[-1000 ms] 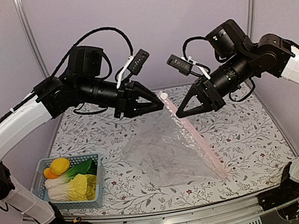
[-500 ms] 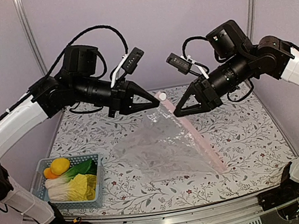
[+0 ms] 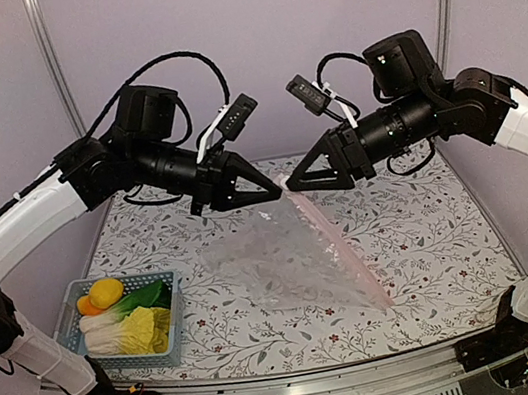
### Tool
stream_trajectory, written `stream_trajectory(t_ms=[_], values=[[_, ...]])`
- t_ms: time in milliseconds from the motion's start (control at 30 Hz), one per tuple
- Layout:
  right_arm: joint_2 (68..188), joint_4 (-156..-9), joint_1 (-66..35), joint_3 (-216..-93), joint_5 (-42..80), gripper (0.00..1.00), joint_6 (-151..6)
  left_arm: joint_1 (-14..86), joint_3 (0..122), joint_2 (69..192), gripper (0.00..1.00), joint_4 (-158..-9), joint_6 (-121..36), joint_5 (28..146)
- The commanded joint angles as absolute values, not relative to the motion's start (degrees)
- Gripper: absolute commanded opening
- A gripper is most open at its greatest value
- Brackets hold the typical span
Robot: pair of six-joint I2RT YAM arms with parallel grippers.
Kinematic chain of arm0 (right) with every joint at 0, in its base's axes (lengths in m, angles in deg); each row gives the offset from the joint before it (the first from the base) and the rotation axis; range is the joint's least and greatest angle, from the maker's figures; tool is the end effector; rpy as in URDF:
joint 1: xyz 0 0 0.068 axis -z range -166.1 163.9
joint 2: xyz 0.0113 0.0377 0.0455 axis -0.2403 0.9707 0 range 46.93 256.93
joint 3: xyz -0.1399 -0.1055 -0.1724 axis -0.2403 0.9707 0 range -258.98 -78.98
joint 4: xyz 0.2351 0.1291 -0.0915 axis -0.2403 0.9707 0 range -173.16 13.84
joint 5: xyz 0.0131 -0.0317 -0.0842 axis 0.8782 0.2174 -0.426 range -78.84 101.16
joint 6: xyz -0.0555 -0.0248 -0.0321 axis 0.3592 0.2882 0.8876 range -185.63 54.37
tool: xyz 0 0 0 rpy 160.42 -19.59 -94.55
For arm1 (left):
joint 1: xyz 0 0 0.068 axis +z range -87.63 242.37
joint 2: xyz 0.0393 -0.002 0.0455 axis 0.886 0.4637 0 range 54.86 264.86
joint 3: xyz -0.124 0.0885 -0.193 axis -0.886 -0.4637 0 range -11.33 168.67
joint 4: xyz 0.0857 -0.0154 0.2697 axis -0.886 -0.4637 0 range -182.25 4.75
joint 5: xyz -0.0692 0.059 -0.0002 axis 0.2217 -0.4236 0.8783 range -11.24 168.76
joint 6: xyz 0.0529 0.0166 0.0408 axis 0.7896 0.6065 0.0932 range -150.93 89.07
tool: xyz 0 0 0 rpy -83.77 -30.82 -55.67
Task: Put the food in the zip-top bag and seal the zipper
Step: Pass from the right arm to the left, then hold the zipper food storage bag among the zipper food storage bags.
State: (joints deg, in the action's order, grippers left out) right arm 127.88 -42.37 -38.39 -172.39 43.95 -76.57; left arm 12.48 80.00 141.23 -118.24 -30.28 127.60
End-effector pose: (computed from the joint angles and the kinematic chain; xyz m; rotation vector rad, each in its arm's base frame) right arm 0.1830 0.2860 0.4058 -1.1362 1.9182 1.2372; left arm 0.2029 -0.3061 0.3801 1.4107 1.6503 -1.3887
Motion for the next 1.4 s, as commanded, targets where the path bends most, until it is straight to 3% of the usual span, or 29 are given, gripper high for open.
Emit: stream_trajectory(t_ms=[0,367,800,1133,1367], values=[[127.65,-44.73,-40.26,-173.19,40.63,0.54,-76.69,13.24,79.3,140.48,0.0,-119.38,-29.96,127.27],[127.91,-44.99,-40.67,-173.2,40.4,0.3,-76.53,13.33,79.28,140.8,0.0,-119.13,-30.75,126.61],[128.36,-45.49,-40.98,-172.59,42.85,0.18,-76.79,13.41,79.39,140.97,0.0,-118.32,-32.89,125.31],[127.98,-45.95,-41.08,-171.81,41.48,0.0,-76.71,13.42,78.79,140.72,0.03,-117.04,-33.57,127.19],[128.05,-45.99,-41.09,-171.36,41.0,0.0,-76.79,13.42,78.28,140.36,0.04,-116.19,-33.9,128.26]])
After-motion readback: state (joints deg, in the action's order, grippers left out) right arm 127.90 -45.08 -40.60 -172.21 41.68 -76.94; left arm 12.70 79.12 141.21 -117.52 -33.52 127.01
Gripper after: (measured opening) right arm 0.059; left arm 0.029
